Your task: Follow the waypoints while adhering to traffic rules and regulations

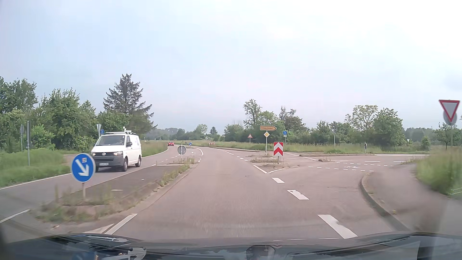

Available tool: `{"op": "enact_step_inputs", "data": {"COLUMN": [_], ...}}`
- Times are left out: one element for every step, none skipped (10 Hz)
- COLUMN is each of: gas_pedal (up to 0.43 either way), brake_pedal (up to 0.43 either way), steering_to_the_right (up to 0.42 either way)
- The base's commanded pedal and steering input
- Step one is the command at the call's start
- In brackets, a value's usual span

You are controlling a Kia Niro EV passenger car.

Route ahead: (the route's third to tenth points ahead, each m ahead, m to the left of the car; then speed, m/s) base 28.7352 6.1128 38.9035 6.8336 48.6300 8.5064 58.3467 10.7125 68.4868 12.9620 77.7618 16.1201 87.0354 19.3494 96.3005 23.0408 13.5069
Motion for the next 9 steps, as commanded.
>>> {"op": "enact_step_inputs", "data": {"gas_pedal": [0.150,0.150,0.150,0.150,0.150,0.150,0.150,0.150,0.150], "brake_pedal": [0.000,0.000,0.000,0.000,0.000,0.000,0.000,0.000,0.000], "steering_to_the_right": [-0.018,-0.019,-0.020,-0.020,-0.021,-0.020,-0.020,-0.020,-0.021]}}
